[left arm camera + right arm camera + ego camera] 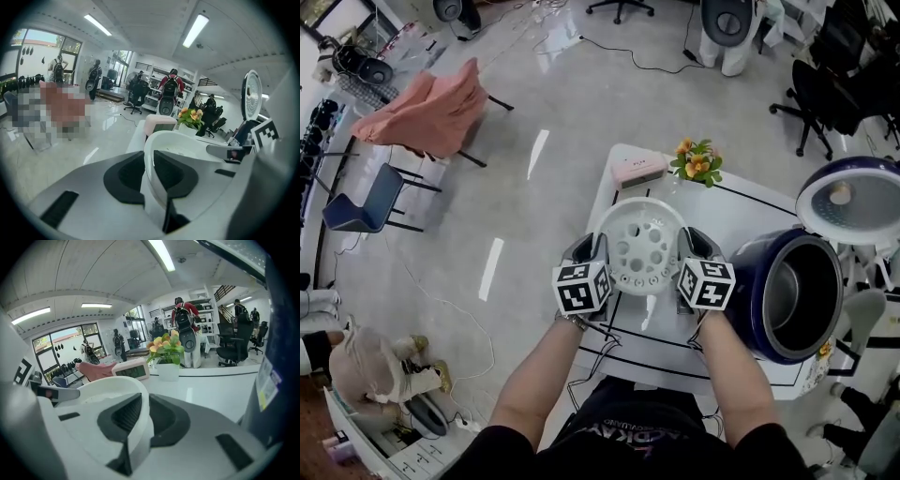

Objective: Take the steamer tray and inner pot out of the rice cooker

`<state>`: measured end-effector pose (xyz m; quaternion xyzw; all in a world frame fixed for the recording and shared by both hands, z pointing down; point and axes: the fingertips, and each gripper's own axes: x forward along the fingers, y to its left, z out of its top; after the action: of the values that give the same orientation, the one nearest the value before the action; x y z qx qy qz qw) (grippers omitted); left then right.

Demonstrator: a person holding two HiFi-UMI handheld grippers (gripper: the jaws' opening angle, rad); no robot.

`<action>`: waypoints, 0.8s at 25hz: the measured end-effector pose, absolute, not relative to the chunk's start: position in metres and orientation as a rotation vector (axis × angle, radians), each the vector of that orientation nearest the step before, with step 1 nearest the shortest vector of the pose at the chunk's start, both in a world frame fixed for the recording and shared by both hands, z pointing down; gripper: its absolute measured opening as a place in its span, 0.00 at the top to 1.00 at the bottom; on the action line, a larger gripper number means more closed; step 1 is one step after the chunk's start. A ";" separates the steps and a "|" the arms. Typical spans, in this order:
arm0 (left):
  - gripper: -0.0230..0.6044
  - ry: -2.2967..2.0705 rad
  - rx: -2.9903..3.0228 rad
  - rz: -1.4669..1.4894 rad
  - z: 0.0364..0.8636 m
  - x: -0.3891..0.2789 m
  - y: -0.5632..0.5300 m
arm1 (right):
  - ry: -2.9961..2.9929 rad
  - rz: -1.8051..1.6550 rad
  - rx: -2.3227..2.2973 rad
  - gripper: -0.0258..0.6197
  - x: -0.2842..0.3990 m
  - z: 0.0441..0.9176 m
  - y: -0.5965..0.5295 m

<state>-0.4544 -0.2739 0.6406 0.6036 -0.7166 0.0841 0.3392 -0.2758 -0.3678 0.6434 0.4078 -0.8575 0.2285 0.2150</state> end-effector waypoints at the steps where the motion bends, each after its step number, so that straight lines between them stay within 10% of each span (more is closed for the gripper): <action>1: 0.86 -1.862 1.569 0.223 0.644 -0.455 -0.274 | -2.372 0.640 1.128 0.88 -0.276 0.647 -0.368; 20: 0.87 -1.853 1.534 0.300 0.676 -0.459 -0.279 | -2.360 0.712 1.117 0.88 -0.279 0.669 -0.373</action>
<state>-0.4593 -0.2795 0.6757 0.5926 -0.7158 0.1157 0.3509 -0.2791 -0.3733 0.6691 0.4031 -0.8514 0.2570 0.2159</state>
